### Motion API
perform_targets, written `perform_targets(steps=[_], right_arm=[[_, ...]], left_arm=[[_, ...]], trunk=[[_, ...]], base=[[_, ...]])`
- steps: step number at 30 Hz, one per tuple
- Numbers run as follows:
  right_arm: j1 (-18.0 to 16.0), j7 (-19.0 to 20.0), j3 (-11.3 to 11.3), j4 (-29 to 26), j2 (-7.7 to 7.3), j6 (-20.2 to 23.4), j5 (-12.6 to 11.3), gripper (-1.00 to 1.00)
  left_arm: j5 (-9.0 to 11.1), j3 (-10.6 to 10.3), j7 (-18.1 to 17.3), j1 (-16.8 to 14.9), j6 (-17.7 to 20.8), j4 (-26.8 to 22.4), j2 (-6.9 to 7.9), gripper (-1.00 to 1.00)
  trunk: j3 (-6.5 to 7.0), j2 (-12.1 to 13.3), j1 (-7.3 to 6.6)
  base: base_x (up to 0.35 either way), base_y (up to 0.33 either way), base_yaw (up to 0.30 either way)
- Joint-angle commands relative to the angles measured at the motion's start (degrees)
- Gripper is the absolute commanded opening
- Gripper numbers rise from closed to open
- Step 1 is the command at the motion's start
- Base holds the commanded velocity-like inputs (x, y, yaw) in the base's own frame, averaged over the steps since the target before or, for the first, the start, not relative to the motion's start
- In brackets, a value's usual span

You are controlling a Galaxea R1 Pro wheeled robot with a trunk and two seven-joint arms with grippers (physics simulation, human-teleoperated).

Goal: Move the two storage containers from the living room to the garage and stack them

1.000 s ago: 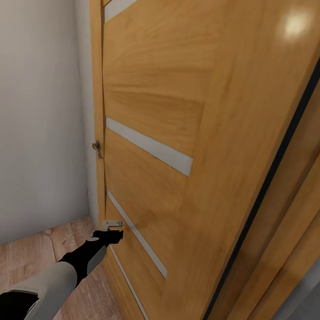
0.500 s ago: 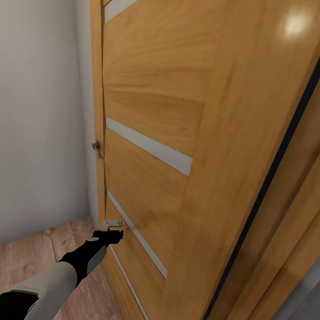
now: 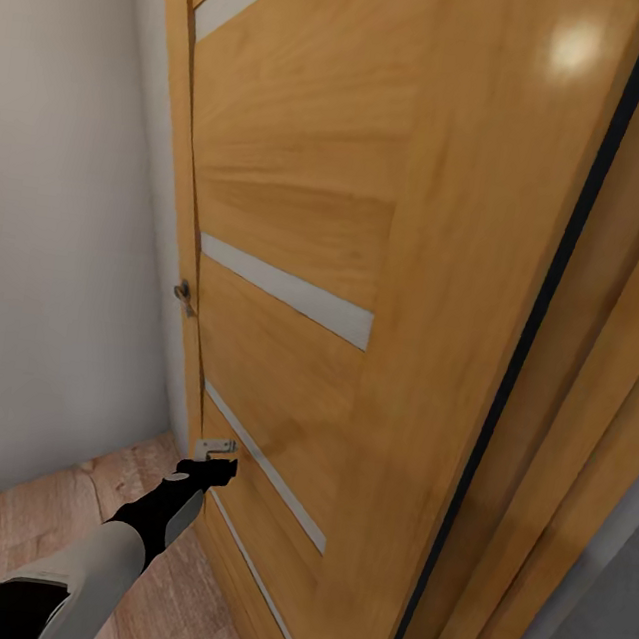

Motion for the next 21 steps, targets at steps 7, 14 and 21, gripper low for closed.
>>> perform_targets(steps=[7,14,21], right_arm=[[-0.03,-0.17,0.06,0.06,0.00,-0.19,0.06,1.00],[-0.03,-0.17,0.06,0.06,0.00,-0.19,0.06,1.00],[-0.03,-0.17,0.06,0.06,0.00,-0.19,0.06,1.00]], left_arm=[[0.89,-0.12,-0.39,-0.03,0.28,-0.23,-2.85,1.00],[0.89,-0.12,-0.39,-0.03,0.26,-0.23,-2.83,1.00],[0.89,-0.12,-0.39,-0.04,0.26,-0.23,-2.83,1.00]], trunk=[[-0.03,-0.01,0.01],[-0.03,-0.01,0.01],[-0.03,-0.01,0.01]], base=[[0.000,0.000,0.000],[0.000,0.000,0.000],[0.000,0.000,0.064]])
